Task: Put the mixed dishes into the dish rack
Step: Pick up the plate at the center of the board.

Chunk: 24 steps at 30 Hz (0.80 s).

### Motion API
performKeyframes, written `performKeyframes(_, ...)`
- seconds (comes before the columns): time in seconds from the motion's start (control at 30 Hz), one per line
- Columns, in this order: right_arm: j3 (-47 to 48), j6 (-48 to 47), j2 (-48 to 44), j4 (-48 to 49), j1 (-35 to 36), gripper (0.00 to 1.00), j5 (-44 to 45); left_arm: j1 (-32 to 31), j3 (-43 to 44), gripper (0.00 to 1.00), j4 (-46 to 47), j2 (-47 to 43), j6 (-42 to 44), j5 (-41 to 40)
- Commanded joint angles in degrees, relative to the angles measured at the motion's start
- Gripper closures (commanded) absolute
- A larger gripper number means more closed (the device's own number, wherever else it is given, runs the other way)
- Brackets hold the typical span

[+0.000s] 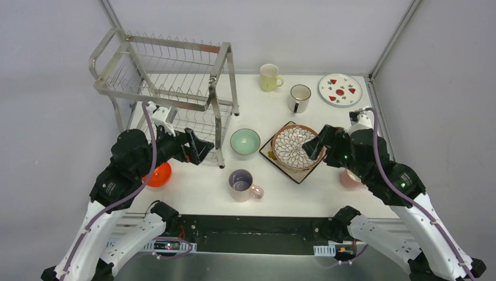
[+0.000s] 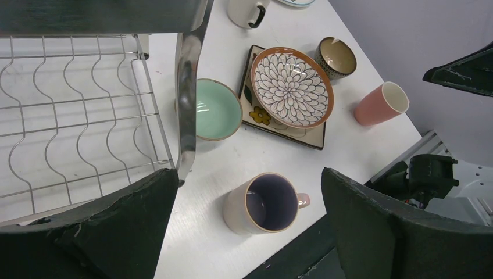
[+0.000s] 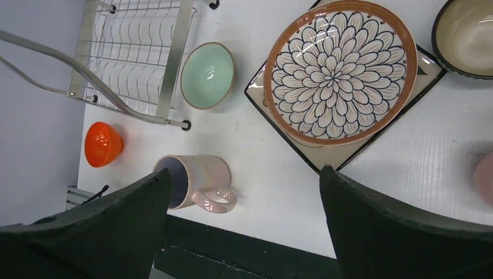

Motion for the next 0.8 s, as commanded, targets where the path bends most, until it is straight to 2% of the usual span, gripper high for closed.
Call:
performKeyframes(0.0, -0.86, 0.82, -1.27, -0.01, 0.23, 0.00, 0.75, -0.34, -0.77, 0.01, 0.09, -0.48, -0.64, -0.25)
performKeyframes(0.3, -4.36, 4.59, -0.84, -0.71, 0.21, 0.00, 1.61, -0.38, -4.24, 0.01, 0.05, -0.98, -0.90, -0.71)
performKeyframes(0.5, -5.29, 7.21, 2.65, -1.97, 0.19, 0.01, 0.97, -0.34, -8.92, 0.01, 0.05, -2.74, -1.58, -0.80)
performKeyframes(0.63, -6.36, 8.15, 6.21, -0.51, 0.24, 0.10, -2.85, -0.36, -12.16, 0.01, 0.07, -3.62, -2.59, -0.63)
performKeyframes(0.77, -8.25, 8.35, 10.84, 5.96, 0.26, 0.25, -10.76, -0.34, -13.55, 0.02, -0.01, -3.39, -1.00, -0.16)
